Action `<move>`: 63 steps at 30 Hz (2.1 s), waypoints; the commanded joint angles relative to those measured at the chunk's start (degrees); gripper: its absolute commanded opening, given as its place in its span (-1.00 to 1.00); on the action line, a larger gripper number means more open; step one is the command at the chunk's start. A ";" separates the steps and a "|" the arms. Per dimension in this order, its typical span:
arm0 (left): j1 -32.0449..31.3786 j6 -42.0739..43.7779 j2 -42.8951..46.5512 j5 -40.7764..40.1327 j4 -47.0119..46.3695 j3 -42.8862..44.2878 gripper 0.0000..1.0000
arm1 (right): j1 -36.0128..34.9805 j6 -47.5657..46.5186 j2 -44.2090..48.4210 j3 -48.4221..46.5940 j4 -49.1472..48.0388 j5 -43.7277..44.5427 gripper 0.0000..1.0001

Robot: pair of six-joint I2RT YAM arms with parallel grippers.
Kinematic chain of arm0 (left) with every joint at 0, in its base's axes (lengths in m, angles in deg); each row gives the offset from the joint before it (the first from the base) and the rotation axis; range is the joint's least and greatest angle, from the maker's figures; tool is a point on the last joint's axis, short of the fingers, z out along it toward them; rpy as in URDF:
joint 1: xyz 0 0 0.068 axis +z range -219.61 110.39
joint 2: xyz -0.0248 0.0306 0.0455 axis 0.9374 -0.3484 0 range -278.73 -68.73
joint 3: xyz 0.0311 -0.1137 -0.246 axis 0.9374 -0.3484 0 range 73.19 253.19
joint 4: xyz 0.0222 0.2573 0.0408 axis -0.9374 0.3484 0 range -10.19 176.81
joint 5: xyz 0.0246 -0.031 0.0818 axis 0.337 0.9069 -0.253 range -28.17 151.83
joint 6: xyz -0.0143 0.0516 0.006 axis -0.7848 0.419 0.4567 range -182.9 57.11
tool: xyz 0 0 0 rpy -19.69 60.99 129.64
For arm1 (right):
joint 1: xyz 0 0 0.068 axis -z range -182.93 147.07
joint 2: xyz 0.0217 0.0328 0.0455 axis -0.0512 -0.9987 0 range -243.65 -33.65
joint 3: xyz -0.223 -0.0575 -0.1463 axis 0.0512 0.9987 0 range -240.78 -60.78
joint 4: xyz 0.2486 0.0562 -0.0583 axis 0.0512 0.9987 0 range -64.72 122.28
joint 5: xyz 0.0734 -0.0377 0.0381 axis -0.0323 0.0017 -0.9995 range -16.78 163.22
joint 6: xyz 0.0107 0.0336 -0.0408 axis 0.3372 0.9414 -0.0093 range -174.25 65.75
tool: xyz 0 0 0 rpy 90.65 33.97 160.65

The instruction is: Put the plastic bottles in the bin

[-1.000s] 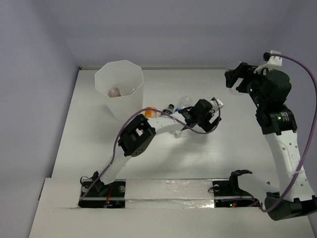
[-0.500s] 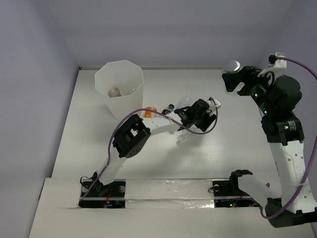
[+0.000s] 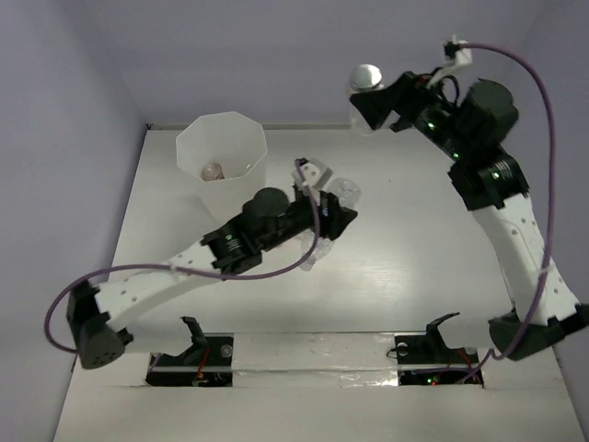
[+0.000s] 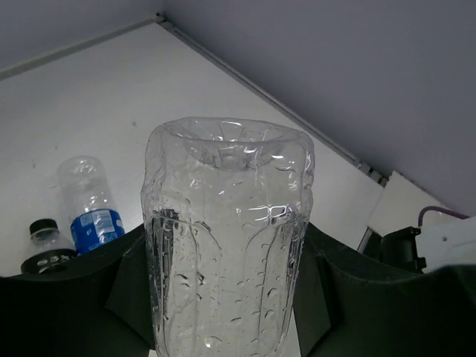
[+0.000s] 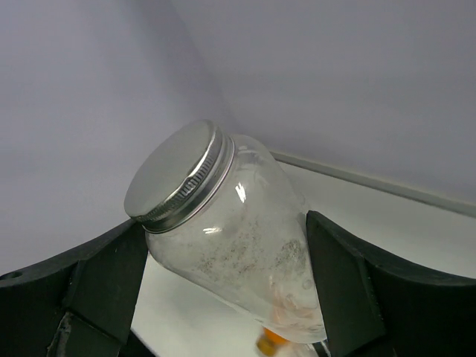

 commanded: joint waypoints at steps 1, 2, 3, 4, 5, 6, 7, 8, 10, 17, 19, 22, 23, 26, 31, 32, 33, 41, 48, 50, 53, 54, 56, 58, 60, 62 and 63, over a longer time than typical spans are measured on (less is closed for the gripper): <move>-0.04 -5.47 9.27 -6.04 2.87 -7.18 -0.16 | -5.85 1.56 -10.10 -10.53 -5.71 -1.21 0.00; -0.04 -6.18 14.08 -7.10 4.10 -8.17 -0.16 | -7.60 2.69 -12.41 -12.66 -6.24 -1.83 0.00; -0.04 -7.58 16.65 -8.24 7.24 -8.96 -0.17 | -8.40 3.31 -14.79 -14.85 -6.68 -1.92 0.00; -0.04 -8.02 18.86 -9.21 8.58 -10.10 -0.17 | -9.10 3.67 -16.98 -17.14 -7.56 -2.18 0.00; -0.04 -8.99 23.05 -10.61 11.11 -10.54 -0.17 | -10.33 4.71 -21.27 -21.43 -8.61 -2.44 0.00; -0.04 -9.00 25.10 -10.62 13.31 -10.55 -0.16 | -10.86 5.42 -23.40 -23.47 -8.62 -2.53 0.00; -0.04 -9.87 26.77 -11.93 14.90 -10.46 -0.17 | -11.39 6.04 -25.51 -25.49 -9.23 -2.71 0.00; -0.04 -10.14 30.09 -12.55 16.40 -10.11 -0.17 | -11.40 7.09 -29.80 -30.04 -9.15 -2.80 0.00; -0.04 -10.49 33.01 -14.65 20.09 -8.54 -0.17 | -13.15 7.62 -33.77 -34.02 -9.24 -2.80 0.00; -0.04 -5.75 33.91 -26.43 28.45 7.19 -0.17 | -16.13 11.58 -45.39 -40.36 -13.80 -3.33 0.00; -0.04 -3.20 31.89 -29.15 27.75 10.96 -0.17 | -17.02 11.67 -47.84 -41.85 -14.33 -3.06 0.02; -0.04 -0.48 29.25 -30.83 24.95 13.88 -0.17 | -18.52 11.58 -50.14 -42.91 -14.07 -2.54 0.17; -0.04 0.14 28.73 -31.62 23.98 14.32 -0.17 | -19.04 10.97 -50.32 -42.65 -13.98 -2.27 0.27; -0.04 2.95 26.18 -34.52 20.46 16.25 -0.17 | -19.04 9.92 -50.23 -41.43 -13.46 -1.13 0.70; -0.04 9.36 21.96 -41.80 15.01 18.19 -0.17 | -19.57 8.24 -46.64 -37.91 -13.81 -0.08 0.87; 0.48 10.85 20.74 -42.26 14.92 18.98 -0.16 | -19.57 7.02 -45.32 -36.69 -13.98 0.45 0.86; 1.97 11.30 18.46 -42.00 15.18 19.68 -0.16 | -19.57 6.31 -42.09 -32.85 -14.51 2.19 0.86; 16.13 5.95 14.22 -25.14 15.80 23.82 -0.18 | -18.25 7.44 -38.44 -24.80 -17.51 1.07 0.74; 18.33 5.59 15.19 -26.35 15.45 22.94 -0.18 | -18.87 13.07 -44.60 -29.73 -19.78 -4.20 0.76; 18.85 6.38 14.84 -26.62 15.36 23.64 -0.18 | -19.48 12.64 -45.48 -31.48 -19.17 -4.56 0.98; 18.86 7.87 13.78 -27.93 15.27 24.61 -0.19 | -19.48 11.85 -46.45 -32.54 -17.41 -3.42 0.99; 19.47 8.05 13.43 -28.29 15.18 24.70 -0.19 | -19.48 11.50 -45.84 -31.85 -17.59 -2.98 1.00; 20.00 8.41 13.34 -28.73 14.48 24.09 -0.19 | -19.48 10.62 -45.31 -31.93 -17.24 -2.89 1.00; 21.22 8.32 12.99 -28.03 13.52 23.73 -0.19 | -19.48 9.83 -44.26 -32.02 -17.15 -1.84 1.00; 22.28 7.88 11.94 -26.98 13.51 23.90 -0.19 | -19.48 8.60 -43.03 -30.71 -17.15 -1.31 0.99; 24.30 7.44 10.71 -25.48 13.60 24.60 -0.19 | -19.48 7.98 -39.26 -25.01 -17.93 0.44 0.84; 25.00 7.35 9.57 -25.22 13.08 24.61 -0.20 | -18.87 7.72 -37.24 -21.59 -19.59 1.50 0.50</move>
